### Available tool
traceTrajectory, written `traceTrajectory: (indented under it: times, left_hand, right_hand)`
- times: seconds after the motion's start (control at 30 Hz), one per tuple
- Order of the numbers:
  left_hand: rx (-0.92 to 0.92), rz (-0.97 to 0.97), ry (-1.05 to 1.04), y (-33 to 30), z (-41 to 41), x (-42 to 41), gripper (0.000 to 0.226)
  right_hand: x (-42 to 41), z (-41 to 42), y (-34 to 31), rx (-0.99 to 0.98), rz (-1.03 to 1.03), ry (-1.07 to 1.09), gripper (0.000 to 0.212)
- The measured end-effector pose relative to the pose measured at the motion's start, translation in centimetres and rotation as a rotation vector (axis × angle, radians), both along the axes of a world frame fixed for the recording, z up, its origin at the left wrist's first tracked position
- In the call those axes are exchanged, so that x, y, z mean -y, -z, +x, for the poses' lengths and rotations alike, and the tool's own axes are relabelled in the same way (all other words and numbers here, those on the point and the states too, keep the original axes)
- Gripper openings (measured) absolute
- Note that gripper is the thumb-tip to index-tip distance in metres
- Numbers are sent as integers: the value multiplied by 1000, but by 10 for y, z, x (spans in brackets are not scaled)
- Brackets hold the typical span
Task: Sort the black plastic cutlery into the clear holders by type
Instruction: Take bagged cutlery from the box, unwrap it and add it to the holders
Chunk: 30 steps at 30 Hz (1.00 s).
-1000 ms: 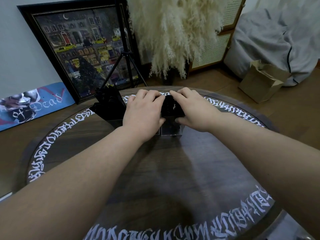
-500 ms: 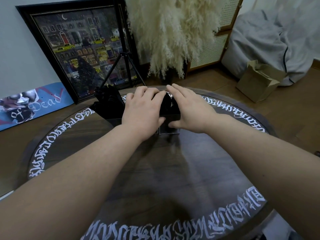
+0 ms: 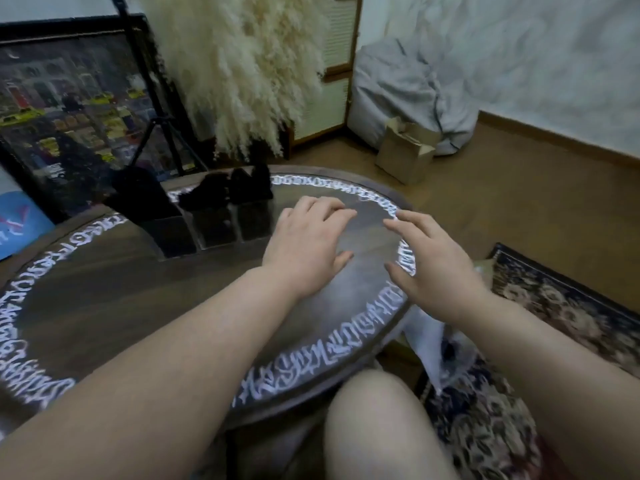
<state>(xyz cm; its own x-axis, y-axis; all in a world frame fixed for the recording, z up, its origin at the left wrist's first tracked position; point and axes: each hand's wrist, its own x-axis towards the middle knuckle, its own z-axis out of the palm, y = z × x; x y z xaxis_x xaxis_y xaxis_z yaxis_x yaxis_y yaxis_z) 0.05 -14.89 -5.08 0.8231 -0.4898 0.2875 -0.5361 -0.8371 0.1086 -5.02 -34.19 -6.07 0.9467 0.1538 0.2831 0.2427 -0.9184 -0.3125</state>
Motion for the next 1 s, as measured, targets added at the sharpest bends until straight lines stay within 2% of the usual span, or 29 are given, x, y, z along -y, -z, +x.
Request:
traceTrajectory:
  times: [0.2, 0.37, 0.47, 0.6, 0.7, 0.83, 0.93, 1.0]
  left_hand:
    - [-187, -23, 245, 13, -40, 82, 47]
    - [-332, 103, 300, 38, -49, 140, 35]
    - [-456, 109, 262, 60, -49, 170, 36]
    - [-650, 233, 247, 109, -52, 193, 44]
    - [-705, 166, 124, 143, -48, 193, 47]
    - [-752, 123, 14, 165, -41, 189, 54]
    - [-839, 86, -85, 172, -38, 189, 70]
    - [-844, 76, -107, 176, -37, 188, 74]
  right_hand:
    - [76, -70, 18, -120, 30, 229, 48]
    - [109, -95, 50, -225, 101, 375, 35]
    - [113, -92, 75, -255, 187, 406, 31]
    - [111, -74, 111, -382, 282, 336, 35]
    - [112, -58, 139, -493, 321, 290, 39]
    - [127, -40, 159, -576, 334, 478, 43]
    - [125, -18, 169, -550, 392, 489, 37]
    - [124, -4, 180, -556, 403, 510, 41]
